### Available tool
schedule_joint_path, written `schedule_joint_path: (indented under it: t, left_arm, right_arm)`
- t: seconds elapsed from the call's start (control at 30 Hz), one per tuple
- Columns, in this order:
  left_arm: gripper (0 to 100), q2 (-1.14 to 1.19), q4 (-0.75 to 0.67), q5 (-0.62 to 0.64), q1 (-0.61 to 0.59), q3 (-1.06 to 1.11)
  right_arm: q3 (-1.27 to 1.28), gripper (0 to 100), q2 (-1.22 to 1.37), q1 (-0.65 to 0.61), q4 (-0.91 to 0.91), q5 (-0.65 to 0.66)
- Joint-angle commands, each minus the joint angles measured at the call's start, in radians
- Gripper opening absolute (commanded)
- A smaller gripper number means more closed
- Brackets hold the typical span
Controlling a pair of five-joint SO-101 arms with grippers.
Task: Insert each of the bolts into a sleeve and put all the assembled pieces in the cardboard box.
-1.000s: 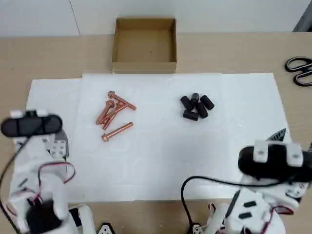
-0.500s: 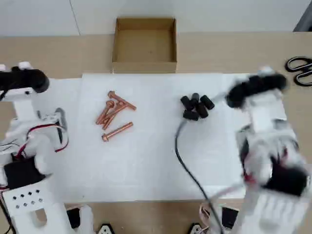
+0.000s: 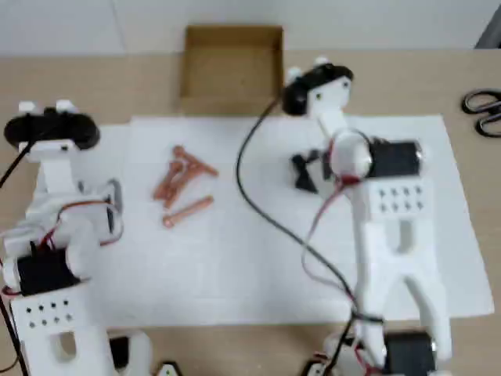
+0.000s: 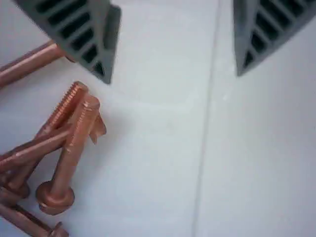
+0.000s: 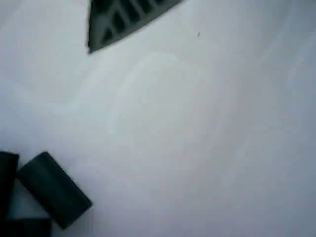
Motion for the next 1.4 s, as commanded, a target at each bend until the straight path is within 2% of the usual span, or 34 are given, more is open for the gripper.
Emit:
schedule_joint_path:
  t: [0.0, 0.2, 0.43, 0.53, 0.67, 1.37]
  left_arm:
    - [15, 0.002, 0.006, 0.006, 0.003, 0.005]
    - [15, 0.003, 0.000, 0.006, 0.006, 0.025]
    - [15, 0.003, -0.040, 0.006, 0.006, 0.082]
    - [15, 0.003, -0.041, 0.008, 0.006, 0.090]
    - [15, 0.003, -0.041, 0.041, 0.006, 0.090]
    - [15, 0.003, -0.041, 0.041, 0.005, 0.090]
  right_arm:
    - [-0.091, 19.8, 0.154, -0.005, -0.047, -0.040]
    - [-0.413, 19.8, 0.503, 0.013, 0.015, -0.044]
    - [-0.816, 19.8, 0.843, 0.142, 0.133, -0.041]
    - [-0.921, 19.8, 0.924, 0.154, 0.193, 0.012]
    - [-0.945, 19.8, 0.929, 0.154, 0.185, 0.034]
    - [-0.944, 19.8, 1.098, 0.085, 0.134, 0.037]
